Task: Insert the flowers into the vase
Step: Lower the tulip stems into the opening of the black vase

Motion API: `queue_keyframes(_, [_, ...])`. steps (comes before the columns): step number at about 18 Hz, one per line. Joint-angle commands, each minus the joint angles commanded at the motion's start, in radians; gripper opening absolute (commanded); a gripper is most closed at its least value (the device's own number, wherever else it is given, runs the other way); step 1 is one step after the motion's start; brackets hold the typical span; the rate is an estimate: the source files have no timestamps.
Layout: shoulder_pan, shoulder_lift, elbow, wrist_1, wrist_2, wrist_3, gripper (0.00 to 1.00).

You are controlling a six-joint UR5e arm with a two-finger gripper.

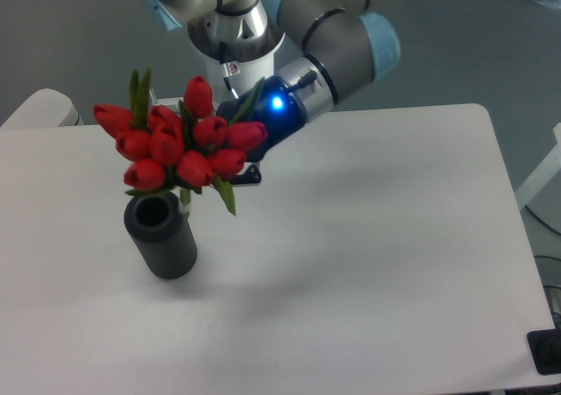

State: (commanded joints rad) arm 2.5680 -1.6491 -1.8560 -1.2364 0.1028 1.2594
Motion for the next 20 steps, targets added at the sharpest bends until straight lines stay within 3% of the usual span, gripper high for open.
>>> queue_keyframes(5, [-0.049, -0.005, -0.020, 0.037, -0.012, 0.002, 0.07])
queue_keyframes(10, [-0.068, -0.032, -0.043, 0.126, -0.011, 0.002, 0.07])
queue_keyframes(20, [-0.040, -0.034, -0.028, 0.129, -0.011, 0.002, 0.08])
